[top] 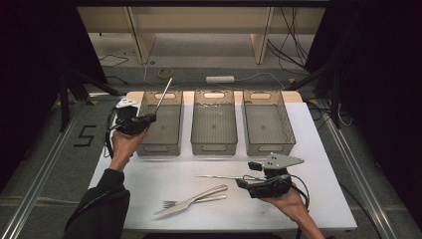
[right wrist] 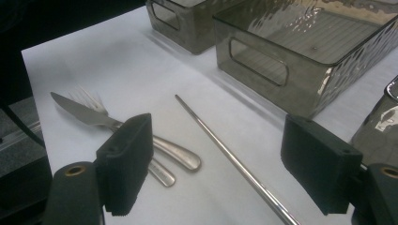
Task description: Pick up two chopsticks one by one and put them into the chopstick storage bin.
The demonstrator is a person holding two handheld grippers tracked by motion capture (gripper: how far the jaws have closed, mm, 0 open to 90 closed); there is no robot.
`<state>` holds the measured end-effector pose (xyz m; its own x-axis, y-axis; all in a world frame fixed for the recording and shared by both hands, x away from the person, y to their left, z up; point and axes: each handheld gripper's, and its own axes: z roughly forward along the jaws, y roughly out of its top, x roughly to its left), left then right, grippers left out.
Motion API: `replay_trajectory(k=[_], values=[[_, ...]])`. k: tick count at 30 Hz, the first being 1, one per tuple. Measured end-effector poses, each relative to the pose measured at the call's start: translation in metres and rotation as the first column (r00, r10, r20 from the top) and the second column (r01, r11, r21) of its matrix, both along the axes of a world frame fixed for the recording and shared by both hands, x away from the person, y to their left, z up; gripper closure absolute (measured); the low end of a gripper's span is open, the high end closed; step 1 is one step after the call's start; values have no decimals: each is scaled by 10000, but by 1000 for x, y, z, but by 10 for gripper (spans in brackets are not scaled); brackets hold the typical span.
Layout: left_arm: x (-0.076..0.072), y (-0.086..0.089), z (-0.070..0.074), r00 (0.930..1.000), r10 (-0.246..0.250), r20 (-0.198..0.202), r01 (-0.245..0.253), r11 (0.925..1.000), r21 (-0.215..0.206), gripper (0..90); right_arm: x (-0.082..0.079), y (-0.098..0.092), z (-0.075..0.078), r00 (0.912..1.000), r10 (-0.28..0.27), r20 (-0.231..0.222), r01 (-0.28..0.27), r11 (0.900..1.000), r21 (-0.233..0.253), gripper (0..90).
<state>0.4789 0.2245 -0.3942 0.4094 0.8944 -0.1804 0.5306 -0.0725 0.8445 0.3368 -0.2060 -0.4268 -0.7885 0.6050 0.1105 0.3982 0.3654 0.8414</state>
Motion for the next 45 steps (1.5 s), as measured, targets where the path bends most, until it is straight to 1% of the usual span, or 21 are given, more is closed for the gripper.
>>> replay_trajectory(k=[3, 5, 9, 12, 14, 18, 20, 24, 27, 29, 33, 37, 38, 41, 42, 43, 45], values=[[5, 2, -2, 9999, 160, -5, -160, 9998, 120, 856, -1, 0, 0, 10000, 15, 16, -15, 10000, 9, 267], [7, 5, -4, 9996, 278, -22, -278, 9996, 46, 856, -1, 0, 0, 10000, 43, 20, -43, 10000, 6, 267], [11, 11, -7, 9989, 470, -39, -470, 9989, 59, 856, -1, 0, 1, 10000, 62, 33, -62, 10000, 43, 265], [14, 12, -9, 9983, 575, -105, -576, 9983, -24, 856, -2, 1, 1, 9999, 104, 27, -104, 9999, 11, 265], [16, 12, -11, 9979, 630, -127, -629, 9980, 79, 856, -2, 1, 1, 9999, 120, 22, -120, 9999, 2, 265], [19, 13, -15, 9967, 782, -216, -780, 9969, 104, 855, -3, 2, 1, 9999, 151, 44, -151, 9999, -7, 266], [20, 14, -17, 9964, 813, -243, -809, 9966, 183, 855, -3, 2, 1, 9999, 154, 51, -154, 9999, 0, 265], [21, 16, -21, 9952, 897, -380, -888, 9957, 244, 854, -3, 2, 1, 9998, 181, 60, -181, 9998, -22, 266], [22, 17, -26, 9943, 961, -463, -943, 9948, 389, 854, -3, 3, 1, 9998, 201, 45, -200, 9998, -23, 266], [23, 17, -30, 9931, 1034, -557, -1014, 9941, 381, 854, -3, 3, 1, 9997, 230, 37, -230, 9997, -30, 266], [25, 19, -34, 9910, 1150, -681, -1114, 9923, 548, 852, -4, 4, 1, 9997, 238, 61, -237, 9997, -13, 266], [26, 21, -38, 9879, 1302, -838, -1260, 9906, 533, 839, -4, 4, 1, 9996, 267, 36, -267, 9996, -70, 266], [26, 21, -39, 9871, 1366, -832, -1332, 9900, 456, 805, -4, 4, 1, 9996, 288, 24, -288, 9996, -57, 266], [26, 23, -36, 9871, 1342, -870, -1318, 9907, 325, 673, -4, 4, 1, 9996, 266, 45, -266, 9996, -37, 266], [25, 23, -34, 9865, 1335, -950, -1312, 9909, 298, 628, -4, 4, 1, 9996, 270, 43, -269, 9996, -49, 266], [25, 23, -33, 9869, 1278, -988, -1260, 9917, 243, 585, -4, 4, 1, 9996, 275, 33, -275, 9996, -50, 266], [22, 25, -28, 9885, 1052, -1084, -1054, 9944, 44, 530, -4, 4, 1, 9995, 303, 36, -303, 9995, -112, 266]])
